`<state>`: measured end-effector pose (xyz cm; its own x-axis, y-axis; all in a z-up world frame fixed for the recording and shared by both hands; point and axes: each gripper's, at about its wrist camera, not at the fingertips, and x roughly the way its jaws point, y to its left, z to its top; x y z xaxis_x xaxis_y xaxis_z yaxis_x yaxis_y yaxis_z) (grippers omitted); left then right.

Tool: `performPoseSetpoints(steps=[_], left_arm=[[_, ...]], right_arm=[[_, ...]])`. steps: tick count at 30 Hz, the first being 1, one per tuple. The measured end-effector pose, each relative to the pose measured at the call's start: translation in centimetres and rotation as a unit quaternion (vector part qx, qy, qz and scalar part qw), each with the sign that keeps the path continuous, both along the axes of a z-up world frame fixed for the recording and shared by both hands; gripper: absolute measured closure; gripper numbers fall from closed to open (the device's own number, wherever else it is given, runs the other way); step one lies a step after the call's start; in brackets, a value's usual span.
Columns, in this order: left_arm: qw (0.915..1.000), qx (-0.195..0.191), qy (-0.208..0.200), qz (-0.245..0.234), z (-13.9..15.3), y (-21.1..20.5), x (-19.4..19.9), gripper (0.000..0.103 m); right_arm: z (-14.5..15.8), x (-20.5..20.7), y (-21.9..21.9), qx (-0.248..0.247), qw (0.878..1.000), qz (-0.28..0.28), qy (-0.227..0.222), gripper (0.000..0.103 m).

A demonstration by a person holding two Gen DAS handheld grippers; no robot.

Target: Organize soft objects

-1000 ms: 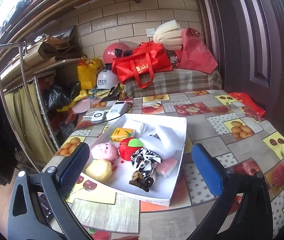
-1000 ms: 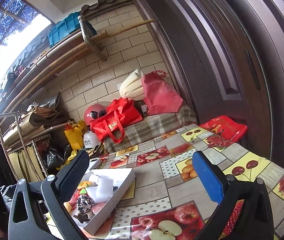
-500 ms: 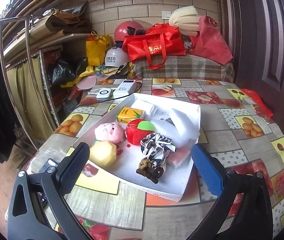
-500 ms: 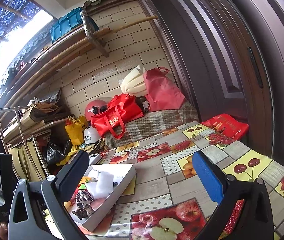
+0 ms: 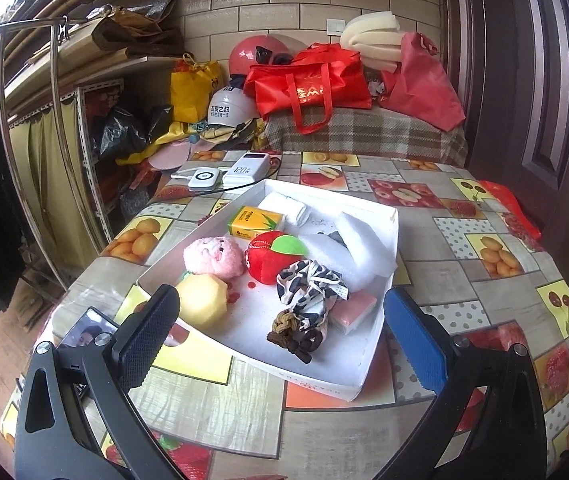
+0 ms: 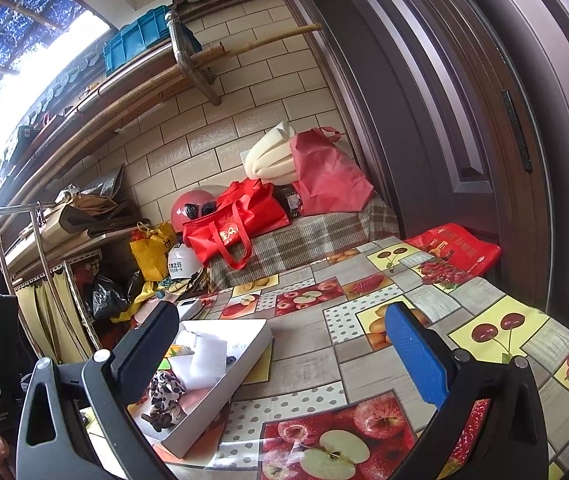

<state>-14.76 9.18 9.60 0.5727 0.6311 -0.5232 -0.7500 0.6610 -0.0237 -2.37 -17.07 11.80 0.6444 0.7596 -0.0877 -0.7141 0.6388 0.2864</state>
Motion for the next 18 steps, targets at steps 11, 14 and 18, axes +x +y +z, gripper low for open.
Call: performPoseSetpoints(steps=[11, 14, 18], left_arm=[[0.9999, -0.008, 0.002, -0.010, -0.33, 0.02, 0.30, 0.000], [0.9999, -0.010, 0.005, -0.013, -0.43, 0.04, 0.47, 0.000], [0.9997, -0.020, 0.004, -0.016, -0.65, 0.41, 0.53, 0.000]], right_arm=[[-0.30, -0.01, 0.22, -0.003, 1.000, -0.002, 0.007, 0.000], [-0.47, -0.08, 0.34, -0.005, 1.000, -0.003, 0.009, 0.000], [-0.49, -0.07, 0.37, -0.005, 1.000, -0.003, 0.009, 0.000]])
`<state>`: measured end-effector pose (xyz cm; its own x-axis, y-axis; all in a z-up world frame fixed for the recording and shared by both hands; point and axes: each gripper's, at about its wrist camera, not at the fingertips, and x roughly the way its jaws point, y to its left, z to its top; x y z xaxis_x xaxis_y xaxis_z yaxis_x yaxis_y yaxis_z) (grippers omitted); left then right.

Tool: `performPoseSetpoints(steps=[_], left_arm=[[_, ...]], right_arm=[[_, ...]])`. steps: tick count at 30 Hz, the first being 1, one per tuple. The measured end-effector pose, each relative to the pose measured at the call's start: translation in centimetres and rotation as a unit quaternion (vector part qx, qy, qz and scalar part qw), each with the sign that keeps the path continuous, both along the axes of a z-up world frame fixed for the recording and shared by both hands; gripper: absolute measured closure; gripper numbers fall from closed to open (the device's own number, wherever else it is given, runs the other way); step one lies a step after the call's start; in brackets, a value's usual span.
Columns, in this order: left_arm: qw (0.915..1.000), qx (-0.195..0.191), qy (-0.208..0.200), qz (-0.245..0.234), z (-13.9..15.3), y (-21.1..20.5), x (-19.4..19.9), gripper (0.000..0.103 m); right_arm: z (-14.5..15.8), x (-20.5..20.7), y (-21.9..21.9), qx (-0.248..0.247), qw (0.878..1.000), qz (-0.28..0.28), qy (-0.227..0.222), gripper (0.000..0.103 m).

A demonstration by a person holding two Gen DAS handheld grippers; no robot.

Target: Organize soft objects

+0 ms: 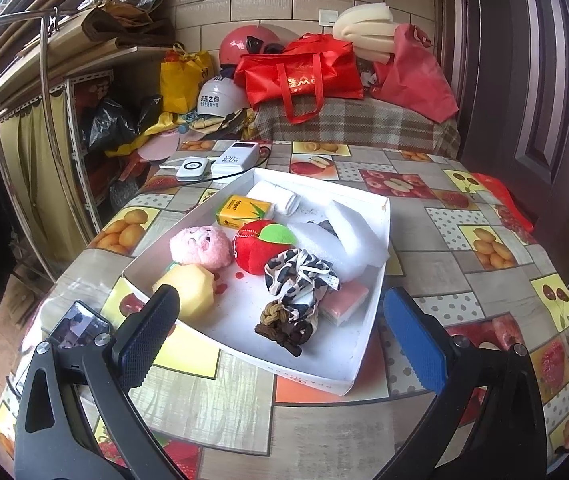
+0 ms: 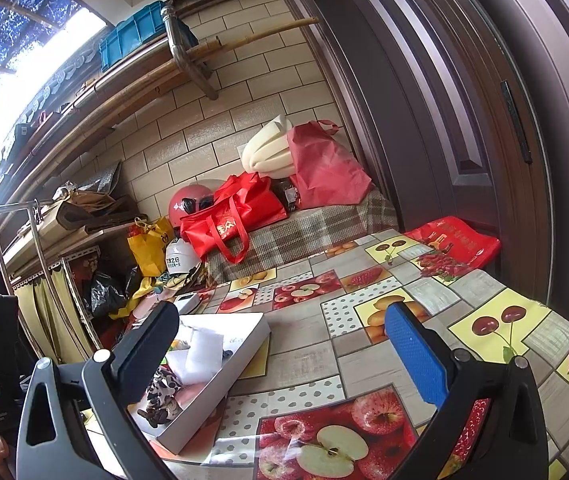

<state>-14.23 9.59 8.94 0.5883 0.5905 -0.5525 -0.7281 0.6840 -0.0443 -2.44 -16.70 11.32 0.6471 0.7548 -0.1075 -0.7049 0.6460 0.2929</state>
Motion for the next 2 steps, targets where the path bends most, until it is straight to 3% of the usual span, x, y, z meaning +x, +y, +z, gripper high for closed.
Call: performPoseSetpoints(steps=[2], left_arm=[[1.0000, -0.002, 0.001, 0.001, -0.12, 0.14, 0.07, 0.000]], right_arm=[[-0.06, -0.02, 0.01, -0.001, 1.000, 0.000, 0.001, 0.000]])
